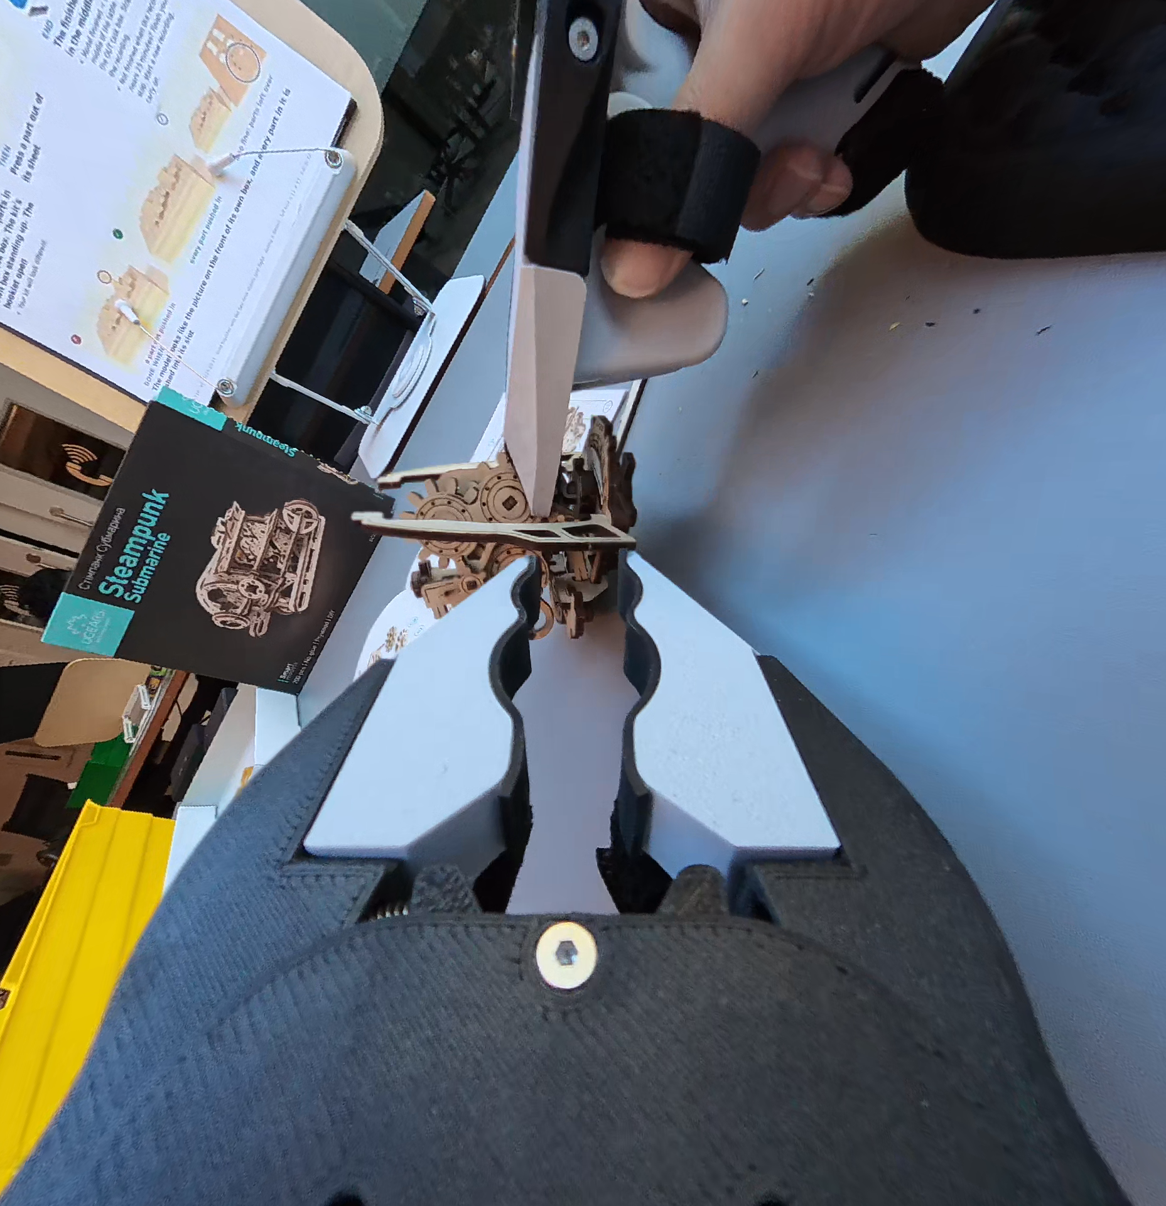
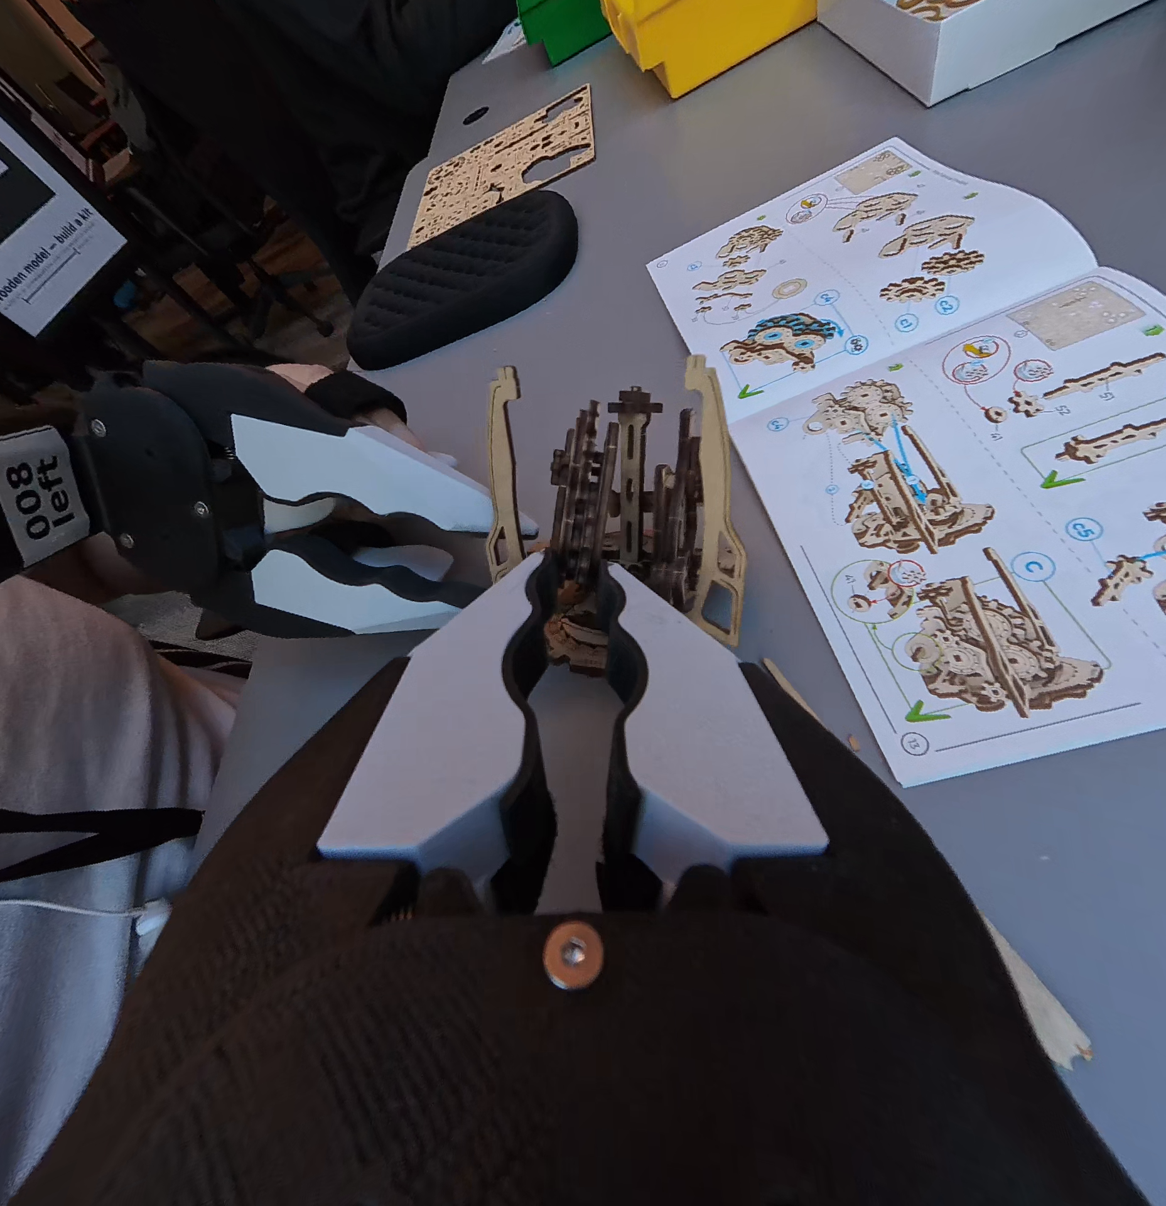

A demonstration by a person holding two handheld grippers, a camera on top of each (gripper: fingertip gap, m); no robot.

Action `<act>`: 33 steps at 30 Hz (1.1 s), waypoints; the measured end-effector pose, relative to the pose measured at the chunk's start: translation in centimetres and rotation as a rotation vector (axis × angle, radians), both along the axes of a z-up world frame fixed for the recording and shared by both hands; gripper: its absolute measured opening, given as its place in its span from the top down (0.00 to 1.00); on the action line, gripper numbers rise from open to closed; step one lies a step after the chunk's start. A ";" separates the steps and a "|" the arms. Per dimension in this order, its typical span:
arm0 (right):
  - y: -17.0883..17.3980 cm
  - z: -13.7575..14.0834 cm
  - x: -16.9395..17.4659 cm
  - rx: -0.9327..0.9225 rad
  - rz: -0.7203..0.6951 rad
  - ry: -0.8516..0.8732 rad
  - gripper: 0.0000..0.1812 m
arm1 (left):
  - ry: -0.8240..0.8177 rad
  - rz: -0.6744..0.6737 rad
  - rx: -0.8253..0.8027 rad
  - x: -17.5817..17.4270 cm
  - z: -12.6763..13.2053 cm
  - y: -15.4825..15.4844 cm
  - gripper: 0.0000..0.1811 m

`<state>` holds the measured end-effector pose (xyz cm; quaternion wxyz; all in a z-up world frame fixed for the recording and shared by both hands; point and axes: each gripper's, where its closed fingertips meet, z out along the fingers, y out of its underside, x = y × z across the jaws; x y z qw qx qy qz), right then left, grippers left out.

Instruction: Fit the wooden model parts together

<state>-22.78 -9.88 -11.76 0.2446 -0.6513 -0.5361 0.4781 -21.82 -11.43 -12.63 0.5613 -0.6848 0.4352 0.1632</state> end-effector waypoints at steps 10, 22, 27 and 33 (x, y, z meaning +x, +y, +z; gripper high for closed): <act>-0.1 0.0 -0.2 0.117 -0.032 -0.023 0.94 | 0.019 0.010 0.008 -0.1 0.0 0.1 0.88; 0.1 0.0 -0.3 0.193 -0.056 -0.030 0.94 | 0.074 0.008 0.032 -0.1 0.0 0.3 0.88; 0.3 0.0 -0.3 0.245 -0.063 -0.037 0.94 | 0.093 0.007 0.035 -0.1 -0.1 0.4 0.88; 0.4 -0.1 -0.4 0.358 -0.062 -0.049 0.94 | 0.031 0.006 -0.021 -0.3 -0.3 0.5 0.88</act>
